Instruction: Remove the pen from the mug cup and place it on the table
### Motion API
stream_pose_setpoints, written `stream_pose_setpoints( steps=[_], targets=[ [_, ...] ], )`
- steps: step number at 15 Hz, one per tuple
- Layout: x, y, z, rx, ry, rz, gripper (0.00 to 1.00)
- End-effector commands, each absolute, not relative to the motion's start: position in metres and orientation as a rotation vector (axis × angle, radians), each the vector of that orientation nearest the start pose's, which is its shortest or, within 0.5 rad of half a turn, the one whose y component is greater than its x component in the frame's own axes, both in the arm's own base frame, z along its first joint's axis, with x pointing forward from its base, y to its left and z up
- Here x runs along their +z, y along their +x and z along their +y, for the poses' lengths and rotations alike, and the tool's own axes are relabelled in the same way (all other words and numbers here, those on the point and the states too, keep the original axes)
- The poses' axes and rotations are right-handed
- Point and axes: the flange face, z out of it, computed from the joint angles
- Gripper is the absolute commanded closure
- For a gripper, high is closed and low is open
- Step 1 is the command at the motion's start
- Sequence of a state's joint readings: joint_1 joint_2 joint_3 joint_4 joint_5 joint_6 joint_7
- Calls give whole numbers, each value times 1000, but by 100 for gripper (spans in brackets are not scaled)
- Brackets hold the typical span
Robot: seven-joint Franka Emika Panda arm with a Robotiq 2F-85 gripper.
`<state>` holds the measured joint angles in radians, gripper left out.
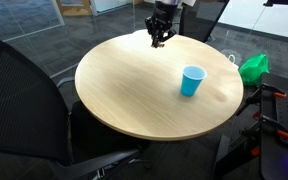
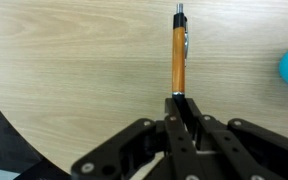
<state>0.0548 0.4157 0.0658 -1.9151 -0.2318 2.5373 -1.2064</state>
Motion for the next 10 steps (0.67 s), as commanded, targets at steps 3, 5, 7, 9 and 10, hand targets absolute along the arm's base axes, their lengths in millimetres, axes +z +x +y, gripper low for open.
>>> stream_pose_setpoints(
  steps=[3, 5, 7, 9, 10],
  targets=[
    [259, 664, 94, -108, -2406, -2323, 97],
    [242, 669, 96, -87, -2388, -2324, 97],
    [223, 673, 95, -79, -2362, -2312, 97],
    [203, 677, 94, -57, -2343, -2308, 97],
    [193, 678, 93, -40, -2334, -2310, 97]
  ],
)
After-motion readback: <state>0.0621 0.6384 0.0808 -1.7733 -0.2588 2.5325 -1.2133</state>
